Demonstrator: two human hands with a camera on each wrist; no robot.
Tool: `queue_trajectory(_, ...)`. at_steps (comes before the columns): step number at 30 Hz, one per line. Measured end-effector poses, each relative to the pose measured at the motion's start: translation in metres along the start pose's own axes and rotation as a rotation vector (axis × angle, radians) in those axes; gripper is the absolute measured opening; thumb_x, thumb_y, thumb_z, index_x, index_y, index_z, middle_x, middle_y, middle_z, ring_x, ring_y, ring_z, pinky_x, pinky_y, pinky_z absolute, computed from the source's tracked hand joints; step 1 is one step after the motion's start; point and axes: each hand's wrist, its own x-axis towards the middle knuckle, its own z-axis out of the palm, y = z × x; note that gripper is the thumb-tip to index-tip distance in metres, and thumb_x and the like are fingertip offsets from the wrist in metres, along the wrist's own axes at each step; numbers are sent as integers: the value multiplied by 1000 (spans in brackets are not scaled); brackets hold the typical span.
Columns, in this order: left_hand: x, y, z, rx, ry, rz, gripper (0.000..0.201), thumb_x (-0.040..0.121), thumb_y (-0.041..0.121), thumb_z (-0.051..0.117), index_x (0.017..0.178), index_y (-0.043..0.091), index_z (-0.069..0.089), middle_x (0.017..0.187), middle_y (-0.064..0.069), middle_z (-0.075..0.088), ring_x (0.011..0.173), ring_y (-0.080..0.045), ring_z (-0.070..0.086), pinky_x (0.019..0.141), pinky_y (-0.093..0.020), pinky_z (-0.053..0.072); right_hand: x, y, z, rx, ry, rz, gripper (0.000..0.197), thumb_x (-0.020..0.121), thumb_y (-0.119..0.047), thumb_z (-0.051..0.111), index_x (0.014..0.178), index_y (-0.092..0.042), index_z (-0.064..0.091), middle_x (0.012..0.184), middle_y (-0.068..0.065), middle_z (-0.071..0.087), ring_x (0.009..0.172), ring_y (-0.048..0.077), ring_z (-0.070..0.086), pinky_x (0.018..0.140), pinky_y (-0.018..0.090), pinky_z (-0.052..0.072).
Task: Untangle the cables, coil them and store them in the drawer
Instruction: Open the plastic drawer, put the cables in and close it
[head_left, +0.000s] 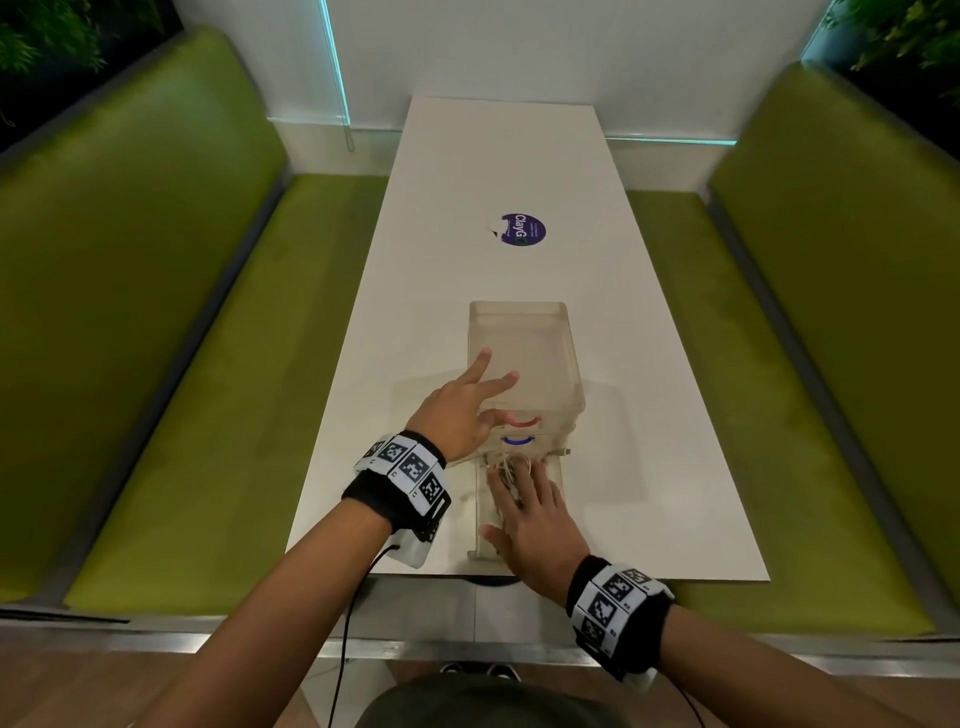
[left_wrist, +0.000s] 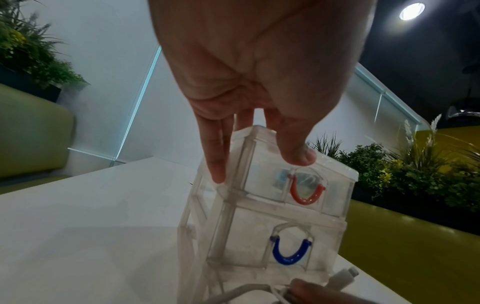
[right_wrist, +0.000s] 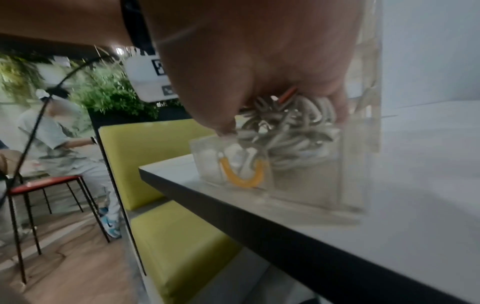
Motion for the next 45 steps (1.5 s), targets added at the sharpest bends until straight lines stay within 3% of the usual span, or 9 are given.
queue_trajectory(4, 1, 2, -4, 19, -30, -12, 51, 94, 37, 54, 142, 37, 36, 160, 2, 7, 135, -25, 40, 108, -38, 36, 11, 13, 16, -3, -91, -72, 58, 102, -40, 8, 148, -6, 17, 151, 22, 25, 140, 46, 16, 109, 57, 26)
queue_trajectory(12, 1, 3, -6, -10, -40, -24, 51, 92, 36, 57, 140, 38, 39, 160, 4, 8, 135, -24, 41, 110, -40, 34, 18, -5, -6, 6, 5, 9, 55, 89, -46, 42, 127, -8, 51, 118, 19, 54, 102, 40, 52, 82, 50, 50)
queue_trajectory(17, 2, 2, -3, -27, -30, -20, 51, 92, 35, 58, 140, 39, 40, 160, 5, 9, 136, -24, 40, 109, -46, 35, -19, 2, 2, -45, 131, -119, 87, 88, -70, 27, 141, -2, 37, 145, 26, 38, 135, 44, 35, 109, 57, 25)
queue_trajectory(20, 2, 2, -3, -16, -19, -9, 51, 92, 34, 57, 140, 38, 40, 160, 4, 9, 134, -24, 42, 108, -43, 37, -26, 8, 10, -53, 76, -152, 109, 70, -76, 53, 142, 1, 30, 146, 26, 36, 135, 43, 33, 110, 55, 31)
queue_trajectory(23, 1, 3, -4, -23, -20, -10, 51, 92, 35, 58, 140, 37, 41, 160, 3, 10, 133, -24, 43, 107, -38, 37, -23, 14, 15, -21, 38, -265, 101, 61, -46, 80, 136, 5, 36, 140, 28, 44, 133, 40, 33, 97, 49, 47)
queue_trajectory(29, 1, 6, -10, -6, -53, -50, 54, 90, 40, 60, 140, 39, 40, 160, 4, 9, 134, -24, 42, 109, -34, 31, 10, 40, 0, -19, 0, -419, 93, 61, -30, 85, 133, 9, 41, 139, 30, 43, 128, 46, 42, 101, 54, 42)
queue_trajectory(33, 2, 5, -12, -2, -58, -46, 54, 90, 40, 59, 140, 39, 40, 159, 5, 9, 132, -24, 44, 108, -35, 32, 10, 27, -7, 5, 41, -295, 94, 57, -21, 88, 135, 2, 41, 138, 24, 37, 124, 42, 48, 94, 45, 51)
queue_trajectory(38, 1, 4, -10, -39, -54, -57, 53, 90, 37, 60, 139, 39, 41, 159, 7, 9, 132, -24, 44, 110, -38, 34, -15, 14, -5, -3, 58, -129, 89, 64, 5, 72, 143, 0, 31, 143, 27, 36, 133, 46, 34, 106, 49, 40)
queue_trajectory(45, 1, 6, -13, -34, -66, -56, 53, 90, 36, 59, 140, 38, 40, 160, 6, 8, 134, -23, 41, 111, -37, 32, 8, 15, -5, 44, 121, -130, 52, 66, 4, 68, 117, 0, 56, 116, 17, 55, 106, 35, 59, 75, 37, 59)
